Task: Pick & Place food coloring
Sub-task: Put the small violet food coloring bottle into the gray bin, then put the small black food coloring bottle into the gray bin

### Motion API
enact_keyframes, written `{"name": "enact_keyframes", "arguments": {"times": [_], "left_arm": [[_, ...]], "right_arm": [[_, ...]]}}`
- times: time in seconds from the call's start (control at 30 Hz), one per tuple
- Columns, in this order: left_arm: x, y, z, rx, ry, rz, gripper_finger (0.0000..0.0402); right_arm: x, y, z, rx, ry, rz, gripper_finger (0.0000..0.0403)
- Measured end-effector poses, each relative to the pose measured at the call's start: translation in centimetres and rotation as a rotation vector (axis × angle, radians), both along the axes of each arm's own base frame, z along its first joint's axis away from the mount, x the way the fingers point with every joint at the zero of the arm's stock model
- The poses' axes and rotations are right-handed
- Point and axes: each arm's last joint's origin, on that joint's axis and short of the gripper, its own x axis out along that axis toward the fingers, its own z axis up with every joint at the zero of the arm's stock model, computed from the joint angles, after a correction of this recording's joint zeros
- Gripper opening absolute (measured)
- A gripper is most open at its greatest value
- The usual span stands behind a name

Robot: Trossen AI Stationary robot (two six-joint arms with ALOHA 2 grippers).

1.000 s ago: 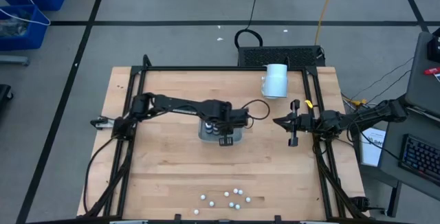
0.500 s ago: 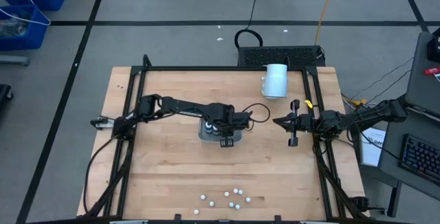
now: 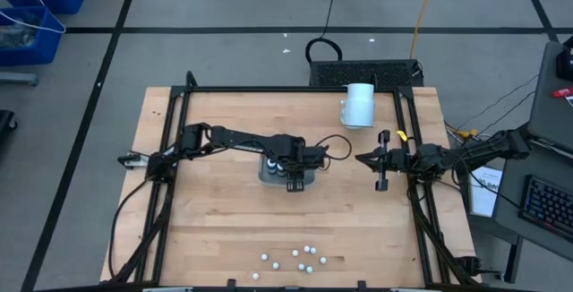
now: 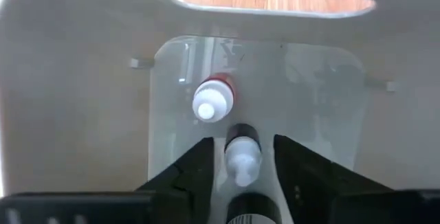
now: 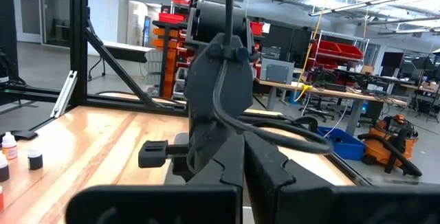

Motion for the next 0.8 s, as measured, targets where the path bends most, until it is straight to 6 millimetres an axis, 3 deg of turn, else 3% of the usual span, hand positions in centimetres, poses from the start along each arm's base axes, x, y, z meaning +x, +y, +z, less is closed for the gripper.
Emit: {"name": "enact_keyframes", "arguments": {"times": [0.17, 0.37, 0.57, 0.7, 0.8], "left_arm": [[-0.3, -0.3, 2.1, -0.001, -0.006, 0.004, 0.0200], [-0.8, -2.0, 8.1, -0.003, -0.082, -0.008, 0.0215], [-3.1, -5.2, 14.4, -0.013, -0.152, -0.068, 0.0195], [-5.7, -8.3, 16.7, -0.029, -0.146, -0.122, 0.0164], [-7.3, -11.1, 17.5, -0.043, -0.127, -0.157, 0.0126]], "right_arm": [[0.0, 0.0, 0.0, 0.000, 0.001, 0.000, 0.0000], [0.0, 0.0, -0.1, -0.010, 0.010, -0.001, 0.0000], [0.0, 0.0, -0.1, -0.017, 0.011, -0.002, 0.0000], [0.0, 0.0, -0.1, -0.017, 0.007, -0.002, 0.0000], [0.0, 0.0, -0.1, -0.022, 0.008, -0.003, 0.0000]]}}
